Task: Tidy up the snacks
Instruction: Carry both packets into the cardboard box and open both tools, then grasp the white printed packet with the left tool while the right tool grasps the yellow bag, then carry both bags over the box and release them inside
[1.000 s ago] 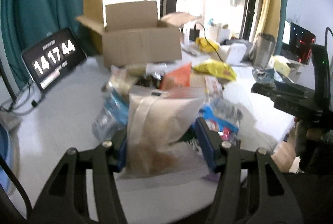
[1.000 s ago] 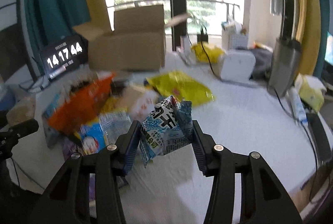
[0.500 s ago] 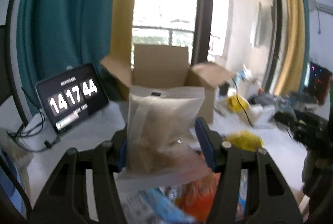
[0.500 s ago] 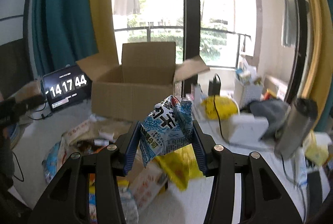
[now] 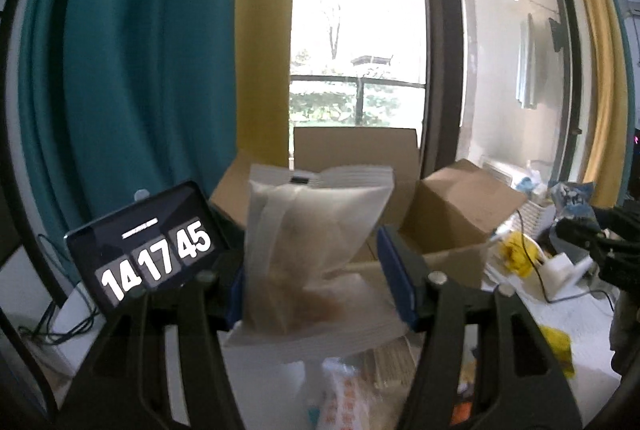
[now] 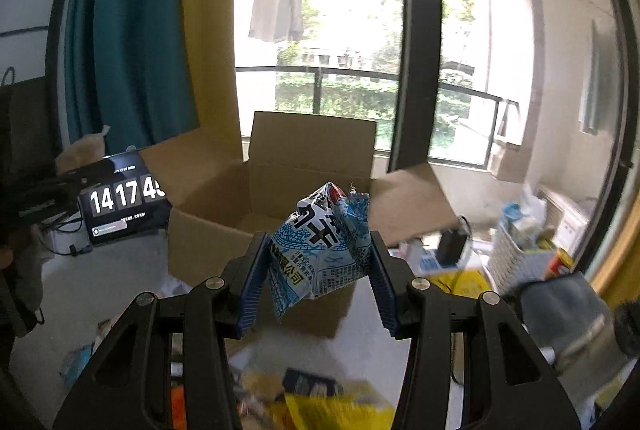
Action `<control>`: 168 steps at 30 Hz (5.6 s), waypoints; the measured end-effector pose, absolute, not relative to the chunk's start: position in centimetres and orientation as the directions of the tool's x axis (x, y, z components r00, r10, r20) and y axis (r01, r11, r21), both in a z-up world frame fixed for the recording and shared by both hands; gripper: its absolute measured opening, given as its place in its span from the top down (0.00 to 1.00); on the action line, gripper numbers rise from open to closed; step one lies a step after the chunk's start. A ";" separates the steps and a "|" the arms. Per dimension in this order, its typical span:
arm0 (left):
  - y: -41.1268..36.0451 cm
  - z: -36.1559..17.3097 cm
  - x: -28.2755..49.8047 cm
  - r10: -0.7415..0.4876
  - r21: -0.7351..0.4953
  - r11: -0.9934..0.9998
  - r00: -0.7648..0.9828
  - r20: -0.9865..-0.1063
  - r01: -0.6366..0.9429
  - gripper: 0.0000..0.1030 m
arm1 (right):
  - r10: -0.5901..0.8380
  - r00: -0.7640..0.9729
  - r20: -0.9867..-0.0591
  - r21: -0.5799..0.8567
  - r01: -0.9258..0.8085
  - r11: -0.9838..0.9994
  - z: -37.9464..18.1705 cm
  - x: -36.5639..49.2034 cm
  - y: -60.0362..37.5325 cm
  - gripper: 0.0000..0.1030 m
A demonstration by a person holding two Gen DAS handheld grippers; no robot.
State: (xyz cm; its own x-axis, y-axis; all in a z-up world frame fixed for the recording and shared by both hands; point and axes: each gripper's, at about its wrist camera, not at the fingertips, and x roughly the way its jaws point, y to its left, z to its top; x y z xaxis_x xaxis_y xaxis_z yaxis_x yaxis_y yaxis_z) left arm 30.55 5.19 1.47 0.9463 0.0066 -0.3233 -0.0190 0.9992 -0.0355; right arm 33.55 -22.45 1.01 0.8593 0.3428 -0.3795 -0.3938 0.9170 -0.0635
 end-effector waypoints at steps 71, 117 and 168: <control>3.6 -11.8 18.1 0.063 -0.171 0.948 0.682 -0.728 -0.269 0.08 | 0.354 0.713 -0.606 0.124 -0.354 0.927 -9.0 30.5 -30.1 0.17; 3.6 -9.5 17.1 0.055 -0.113 0.980 0.773 -0.632 -0.163 0.44 | 0.382 0.714 -0.586 0.163 -0.358 0.919 -7.3 29.7 -30.7 0.35; -1.0 0.3 46.6 -0.074 0.035 0.995 0.901 -0.427 0.098 0.27 | 0.395 0.838 -0.377 0.076 -0.397 0.915 1.4 48.4 -20.3 0.34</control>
State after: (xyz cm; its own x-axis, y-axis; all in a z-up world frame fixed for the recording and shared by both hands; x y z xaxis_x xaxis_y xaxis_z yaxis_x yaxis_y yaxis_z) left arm 46.61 -1.04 0.26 0.9010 -0.0738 -0.4275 0.0981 0.9946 0.0351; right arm 48.40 -20.30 1.43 0.8378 0.3950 -0.3770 -0.3971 0.9146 0.0759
